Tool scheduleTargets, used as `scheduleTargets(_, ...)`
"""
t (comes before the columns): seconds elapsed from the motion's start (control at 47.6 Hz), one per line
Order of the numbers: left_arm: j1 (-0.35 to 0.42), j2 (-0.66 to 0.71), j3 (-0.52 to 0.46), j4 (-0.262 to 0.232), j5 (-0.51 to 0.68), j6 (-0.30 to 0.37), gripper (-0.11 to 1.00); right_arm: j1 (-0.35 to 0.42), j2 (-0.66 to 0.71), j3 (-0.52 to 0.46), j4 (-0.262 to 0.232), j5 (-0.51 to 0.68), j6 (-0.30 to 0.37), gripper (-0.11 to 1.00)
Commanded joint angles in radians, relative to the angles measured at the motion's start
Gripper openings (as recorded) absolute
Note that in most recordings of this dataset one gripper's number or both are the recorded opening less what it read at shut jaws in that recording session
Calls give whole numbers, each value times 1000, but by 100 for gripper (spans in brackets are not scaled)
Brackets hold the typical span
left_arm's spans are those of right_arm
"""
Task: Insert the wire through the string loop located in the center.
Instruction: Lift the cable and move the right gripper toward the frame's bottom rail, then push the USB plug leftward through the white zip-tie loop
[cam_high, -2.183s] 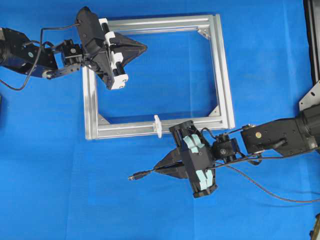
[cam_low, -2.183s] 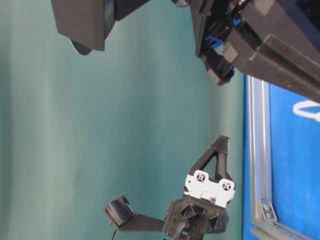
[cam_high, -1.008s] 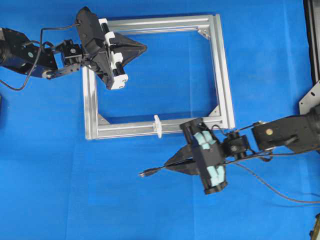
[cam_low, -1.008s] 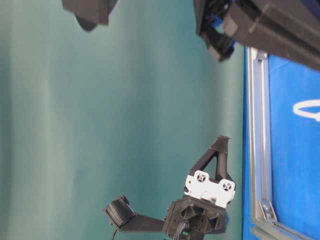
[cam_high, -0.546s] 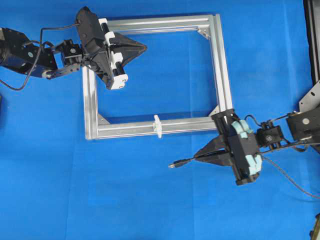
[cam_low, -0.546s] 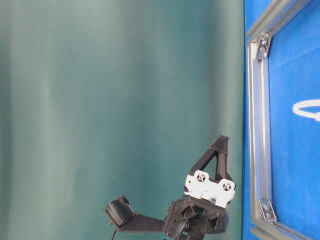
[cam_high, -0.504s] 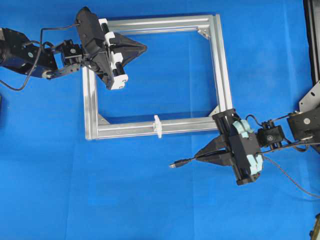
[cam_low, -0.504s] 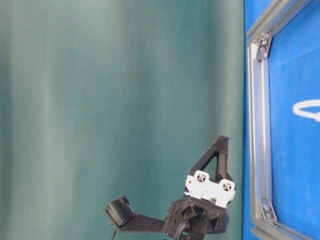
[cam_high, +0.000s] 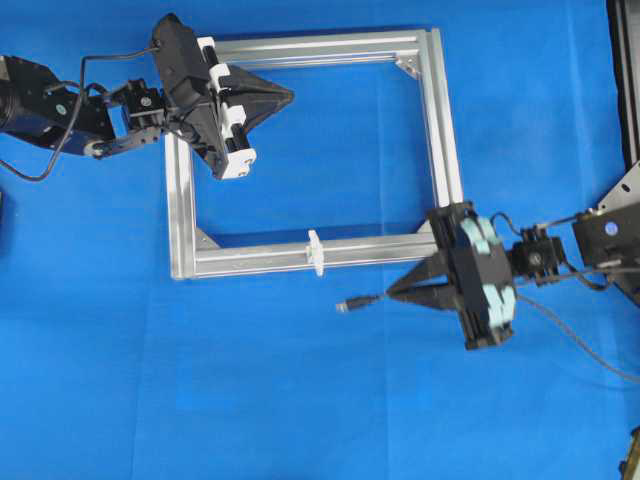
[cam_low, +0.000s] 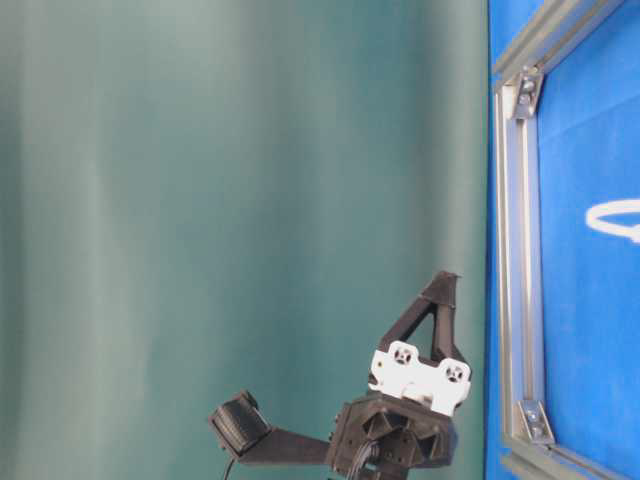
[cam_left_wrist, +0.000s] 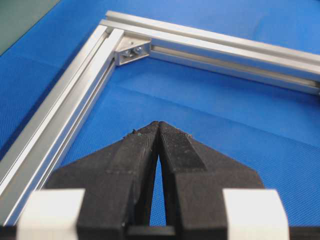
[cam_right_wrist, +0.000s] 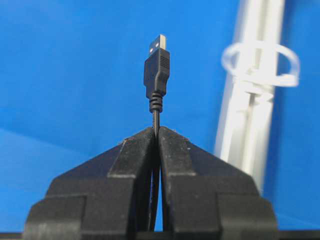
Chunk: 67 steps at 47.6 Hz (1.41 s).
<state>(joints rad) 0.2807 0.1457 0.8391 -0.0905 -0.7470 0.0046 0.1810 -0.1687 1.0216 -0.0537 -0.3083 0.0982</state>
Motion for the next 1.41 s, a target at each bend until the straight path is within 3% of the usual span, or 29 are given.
scheduleTargets(0.0,-3,-32,-6,2,-5,-2,0,-29,-15,-9,3,-3,2,-2)
scheduleTargets(0.336,-5,-32,-5,3,-5,-2,0,-140,11,-15,6,-3,2,-2)
scheduleTargets(1.385,-5,-32,-5,3,-5,-2,0,-147,35,-20,6,-8,2,-2)
